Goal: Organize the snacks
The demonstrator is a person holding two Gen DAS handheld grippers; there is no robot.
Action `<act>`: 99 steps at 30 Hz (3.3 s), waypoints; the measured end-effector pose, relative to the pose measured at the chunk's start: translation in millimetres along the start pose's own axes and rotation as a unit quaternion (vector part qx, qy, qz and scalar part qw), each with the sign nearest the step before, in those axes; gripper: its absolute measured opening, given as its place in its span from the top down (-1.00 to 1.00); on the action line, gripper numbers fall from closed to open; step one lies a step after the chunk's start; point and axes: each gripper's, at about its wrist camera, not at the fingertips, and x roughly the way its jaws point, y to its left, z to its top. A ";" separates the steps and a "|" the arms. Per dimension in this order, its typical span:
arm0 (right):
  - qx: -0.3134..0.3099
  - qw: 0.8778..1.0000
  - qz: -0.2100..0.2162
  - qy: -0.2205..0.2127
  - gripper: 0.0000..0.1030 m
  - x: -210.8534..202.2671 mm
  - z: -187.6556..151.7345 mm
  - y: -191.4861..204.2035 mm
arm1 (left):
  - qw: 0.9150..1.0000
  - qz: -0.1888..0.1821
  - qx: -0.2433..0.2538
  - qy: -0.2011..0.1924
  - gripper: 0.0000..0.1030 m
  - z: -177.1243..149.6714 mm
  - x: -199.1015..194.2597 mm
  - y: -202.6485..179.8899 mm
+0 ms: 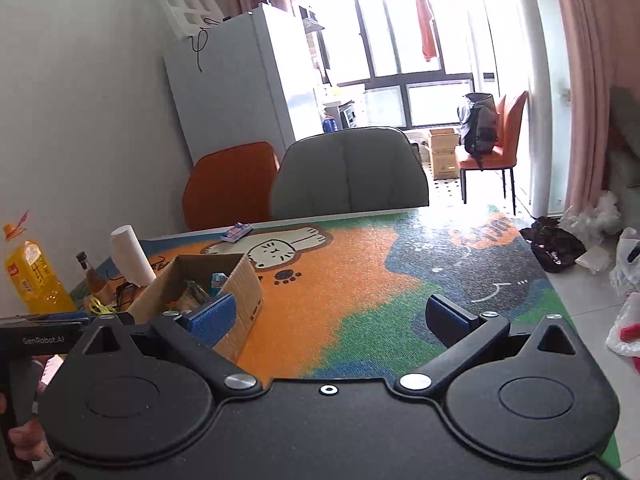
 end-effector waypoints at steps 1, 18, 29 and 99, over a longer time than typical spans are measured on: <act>-0.003 1.000 -0.007 0.002 -1.00 -2.7 -2.0 0.7 | 1.000 -0.001 0.002 -0.001 -1.00 -2.7 -3.3 -0.9; -0.004 1.000 -0.016 0.007 -1.00 -30.8 -10.4 8.7 | 0.999 0.003 0.029 -0.017 -1.00 -17.2 -38.4 -5.6; -0.006 0.999 -0.028 0.022 -1.00 -23.9 -16.3 5.9 | 1.000 -0.003 0.028 -0.005 -1.00 -20.5 -31.5 -7.1; -0.033 0.997 -0.051 0.040 -1.00 -16.6 -20.5 8.6 | 0.999 -0.012 0.030 0.004 -1.00 -26.5 -25.3 -6.1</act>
